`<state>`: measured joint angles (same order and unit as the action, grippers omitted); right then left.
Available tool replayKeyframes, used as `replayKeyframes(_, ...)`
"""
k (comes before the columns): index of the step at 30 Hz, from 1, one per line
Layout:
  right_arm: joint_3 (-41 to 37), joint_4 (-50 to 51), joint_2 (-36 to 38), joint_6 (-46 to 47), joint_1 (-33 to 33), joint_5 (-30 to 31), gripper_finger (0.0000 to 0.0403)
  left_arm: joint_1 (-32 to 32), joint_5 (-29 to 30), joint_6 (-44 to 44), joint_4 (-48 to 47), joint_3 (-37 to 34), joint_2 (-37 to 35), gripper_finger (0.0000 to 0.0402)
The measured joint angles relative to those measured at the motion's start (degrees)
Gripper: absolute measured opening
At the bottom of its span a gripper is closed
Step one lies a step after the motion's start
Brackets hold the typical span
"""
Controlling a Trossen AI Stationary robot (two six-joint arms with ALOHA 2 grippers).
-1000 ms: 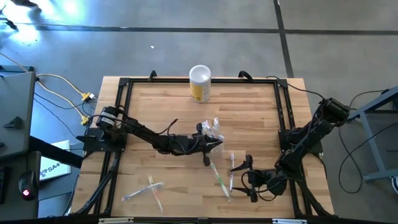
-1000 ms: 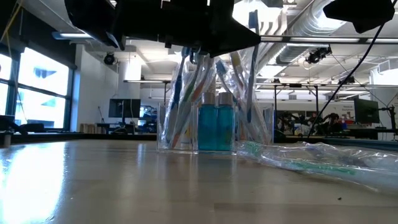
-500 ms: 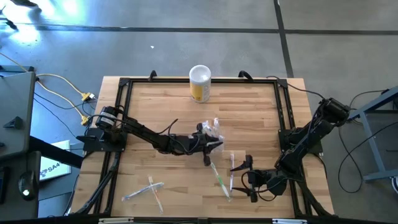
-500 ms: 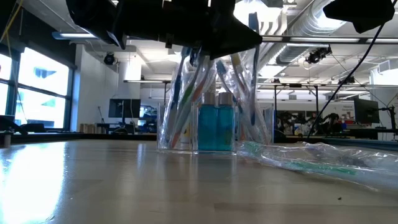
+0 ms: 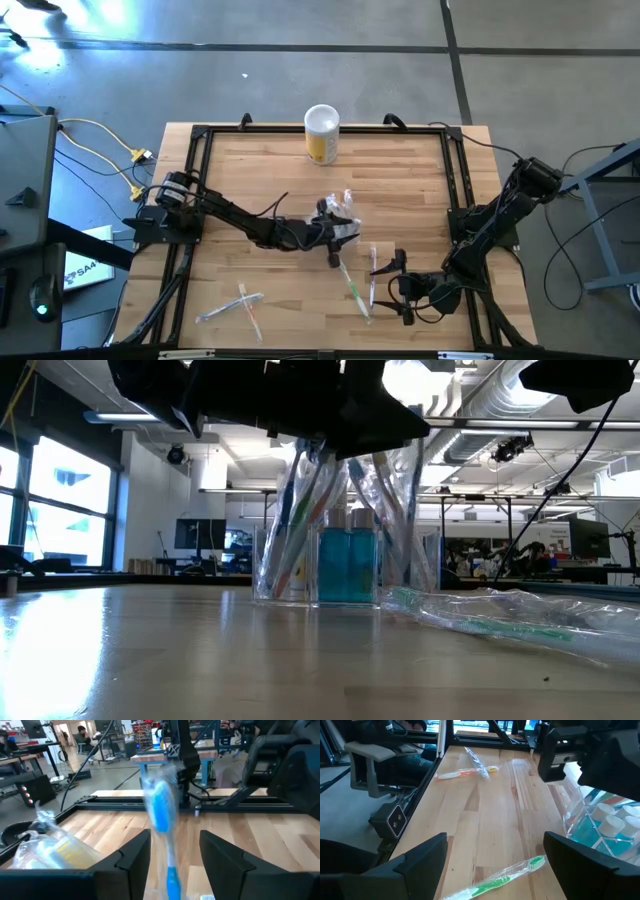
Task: Pick & Place toothbrushing station
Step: Put the blue toothbrush into the left part of the transparent organizer, then put the purple toothbrush into the right part of the transparent organizer
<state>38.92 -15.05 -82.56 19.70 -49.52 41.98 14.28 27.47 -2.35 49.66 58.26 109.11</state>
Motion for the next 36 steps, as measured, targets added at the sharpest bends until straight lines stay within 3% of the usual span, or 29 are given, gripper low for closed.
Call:
replayKeyframes(8,0.0,0.04,0.0,0.09,0.0,0.02,0.0322,0.38,5.49,1.49,-8.88,3.13,-0.12,0.0166)
replayKeyframes(18,-0.01,0.31,0.0,0.2,0.0,0.09,0.0322,0.49,5.27,1.51,-10.47,5.2,-0.1,0.0166)
replayKeyframes(23,-0.01,3.59,0.0,4.45,0.0,4.48,0.0322,0.84,5.27,1.44,-11.09,5.96,-0.1,0.0166)
replayKeyframes(28,-0.02,7.79,0.01,8.25,0.02,4.34,0.0322,2.08,5.17,-2.17,-11.01,7.35,-0.1,0.0166)
replayKeyframes(32,-0.02,9.21,0.2,10.23,0.02,1.8,0.0322,3.89,6.27,-6.56,-11.46,9.31,-0.1,0.0166)
replayKeyframes(36,-0.02,9.2,0.24,10.83,0.02,-4.45,0.0322,6.39,11.2,-11.25,-14.45,12.3,-0.12,0.0166)
